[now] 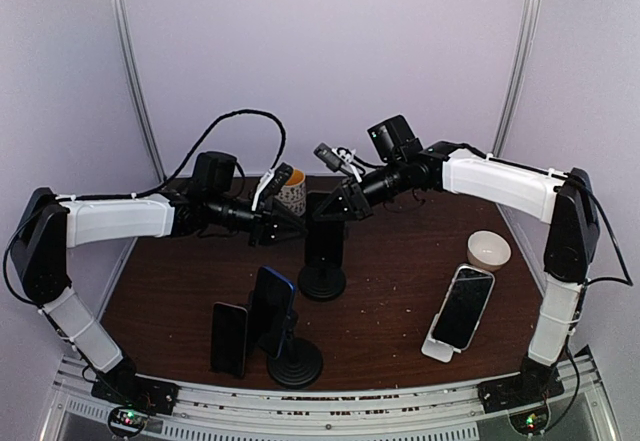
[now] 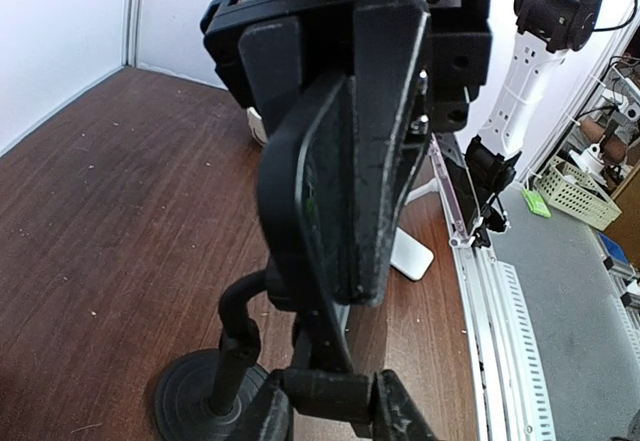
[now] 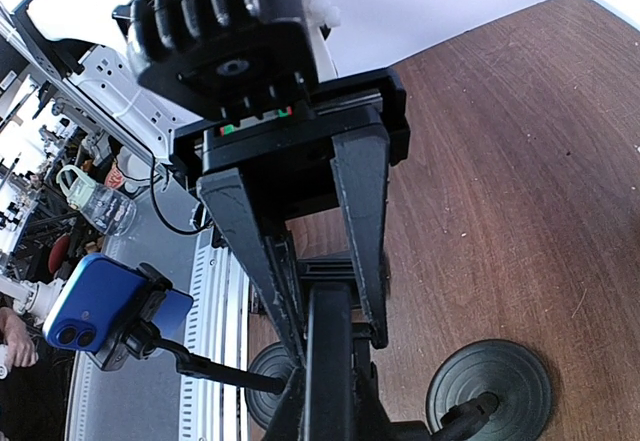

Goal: Remove the phone from the phone stand

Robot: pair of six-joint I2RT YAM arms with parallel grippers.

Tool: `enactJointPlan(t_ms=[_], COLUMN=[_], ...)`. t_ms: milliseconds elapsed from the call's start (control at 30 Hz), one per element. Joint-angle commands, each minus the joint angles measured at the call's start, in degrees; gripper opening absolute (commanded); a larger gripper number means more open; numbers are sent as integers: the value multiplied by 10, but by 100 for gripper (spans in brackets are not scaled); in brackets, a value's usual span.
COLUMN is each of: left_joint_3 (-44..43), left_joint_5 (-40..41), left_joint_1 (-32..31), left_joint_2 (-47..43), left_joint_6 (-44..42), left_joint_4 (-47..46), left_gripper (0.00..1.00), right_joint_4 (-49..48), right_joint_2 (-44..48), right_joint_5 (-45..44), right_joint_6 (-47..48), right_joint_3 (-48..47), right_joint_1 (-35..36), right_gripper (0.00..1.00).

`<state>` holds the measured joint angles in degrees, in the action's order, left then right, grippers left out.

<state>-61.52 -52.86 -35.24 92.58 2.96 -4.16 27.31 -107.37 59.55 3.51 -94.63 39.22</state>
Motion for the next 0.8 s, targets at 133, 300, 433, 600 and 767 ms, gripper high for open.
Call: enactJointPlan(t_ms=[133, 300, 433, 600, 767], left_joint_3=[-15, -12, -5, 3, 14], left_joint_5=[-19, -16, -21, -24, -23], left_joint_1=[-3, -2, 2, 12, 21], left_joint_2=[-17, -26, -30, -42, -55], left_joint_6=[-6, -26, -27, -20, -22], left_joint_4=[-25, -6, -8, -16, -19], left_gripper=[16, 7, 0, 0, 0], right_joint_4=[-18, 24, 80, 133, 137], right_joint_2=[28, 25, 15, 10, 13], right_joint_5=[19, 13, -4, -21, -25], right_joint_6=[13, 35, 67, 96, 98], right_joint_3=[-2, -7, -25, -37, -27], right_joint_1=[3, 2, 2, -5, -12], right_gripper=[0, 0, 0, 0, 0])
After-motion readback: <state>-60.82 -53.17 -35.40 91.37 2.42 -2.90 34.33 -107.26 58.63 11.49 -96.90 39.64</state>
